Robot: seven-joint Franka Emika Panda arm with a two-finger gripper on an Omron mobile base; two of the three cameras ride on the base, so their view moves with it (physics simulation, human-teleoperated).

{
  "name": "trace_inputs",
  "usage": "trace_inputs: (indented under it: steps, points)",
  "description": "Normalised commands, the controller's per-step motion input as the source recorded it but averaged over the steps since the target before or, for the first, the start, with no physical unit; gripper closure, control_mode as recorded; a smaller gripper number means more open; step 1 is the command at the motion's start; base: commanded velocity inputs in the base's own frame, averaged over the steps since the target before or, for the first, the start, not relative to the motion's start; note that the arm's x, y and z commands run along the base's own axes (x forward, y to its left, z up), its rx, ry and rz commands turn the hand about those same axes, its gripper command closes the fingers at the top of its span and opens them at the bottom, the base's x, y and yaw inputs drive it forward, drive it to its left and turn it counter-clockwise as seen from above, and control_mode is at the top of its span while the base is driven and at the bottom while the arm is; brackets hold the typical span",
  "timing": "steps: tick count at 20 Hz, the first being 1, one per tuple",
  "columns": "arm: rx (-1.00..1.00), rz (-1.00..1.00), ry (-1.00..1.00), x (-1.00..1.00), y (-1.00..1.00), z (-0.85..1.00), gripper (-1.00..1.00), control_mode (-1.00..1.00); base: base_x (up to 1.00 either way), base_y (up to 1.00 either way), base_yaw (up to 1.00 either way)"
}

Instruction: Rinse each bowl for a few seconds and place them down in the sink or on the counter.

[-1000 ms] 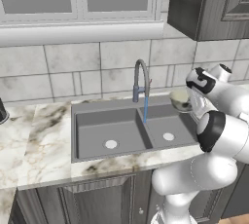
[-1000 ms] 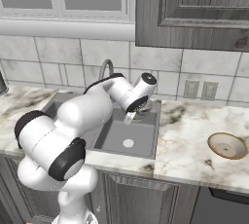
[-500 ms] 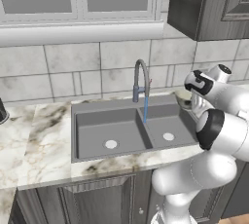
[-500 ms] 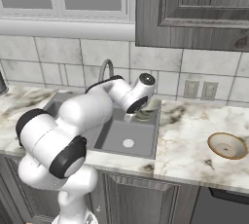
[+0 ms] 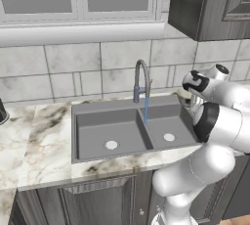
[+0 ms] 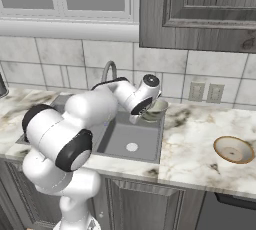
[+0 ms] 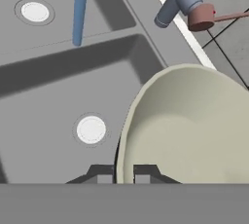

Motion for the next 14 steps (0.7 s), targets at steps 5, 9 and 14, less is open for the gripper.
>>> trace_inputs:
  steps: [5, 9, 14]
  points:
    - [0.00, 0.00, 0.00, 0.18, -0.17, 0.00, 1.00, -1.00, 0.00, 0.00, 0.00]
    - [0.00, 0.00, 0.00, 0.25, -0.09, 0.00, 1.00, -1.00, 0.00, 0.00, 0.00]
    - [0.00, 0.00, 0.00, 0.28, -0.11, 0.00, 1.00, -1.00, 0.00, 0.00, 0.00]
